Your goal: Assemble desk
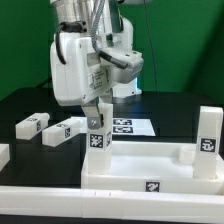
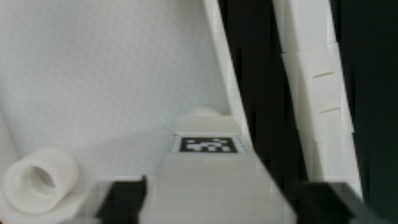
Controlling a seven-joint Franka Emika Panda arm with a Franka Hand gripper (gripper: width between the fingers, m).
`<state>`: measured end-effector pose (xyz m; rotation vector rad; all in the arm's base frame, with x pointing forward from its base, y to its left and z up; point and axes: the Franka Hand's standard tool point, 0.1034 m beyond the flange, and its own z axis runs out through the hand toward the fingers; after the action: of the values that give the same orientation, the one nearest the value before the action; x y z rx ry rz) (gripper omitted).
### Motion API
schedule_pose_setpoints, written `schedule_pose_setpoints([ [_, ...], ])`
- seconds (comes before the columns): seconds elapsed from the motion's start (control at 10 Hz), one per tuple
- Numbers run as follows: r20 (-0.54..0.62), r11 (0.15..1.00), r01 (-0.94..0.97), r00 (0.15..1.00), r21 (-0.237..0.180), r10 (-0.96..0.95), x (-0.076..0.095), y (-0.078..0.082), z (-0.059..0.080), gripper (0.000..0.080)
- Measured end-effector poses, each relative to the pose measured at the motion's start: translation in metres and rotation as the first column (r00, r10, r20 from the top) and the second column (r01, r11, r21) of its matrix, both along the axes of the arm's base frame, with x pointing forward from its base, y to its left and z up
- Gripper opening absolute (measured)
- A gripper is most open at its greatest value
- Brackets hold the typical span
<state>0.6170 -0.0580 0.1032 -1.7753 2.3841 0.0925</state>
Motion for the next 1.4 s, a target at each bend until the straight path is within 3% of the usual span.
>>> schedule_pose_setpoints([
  [0.1, 0.005, 0.999, -0.039, 0.999, -0.004, 0.039, -0.0001, 0.0001, -0.0003, 0.0543],
  [0.2, 0.005, 0.999, -0.043, 0.999, -0.005, 0.043, -0.0002, 0.0009, -0.0008, 0.0543],
  [0.3, 0.008, 0.998, -0.069, 0.998, -0.008, 0.069, -0.0003, 0.0009, -0.001, 0.0627],
  [0.8, 0.037, 0.897, -0.437, 0.897, -0.059, 0.44, -0.0018, 0.0008, -0.002, 0.0649],
  [1.0, -0.04, 0.754, -0.647, 0.762, -0.114, 0.647, -0.0042, -0.0002, -0.0047, 0.0649],
  [1.4, -0.066, 0.422, -0.896, 0.433, -0.14, 0.899, -0.0038, 0.0037, -0.0032, 0.0649],
])
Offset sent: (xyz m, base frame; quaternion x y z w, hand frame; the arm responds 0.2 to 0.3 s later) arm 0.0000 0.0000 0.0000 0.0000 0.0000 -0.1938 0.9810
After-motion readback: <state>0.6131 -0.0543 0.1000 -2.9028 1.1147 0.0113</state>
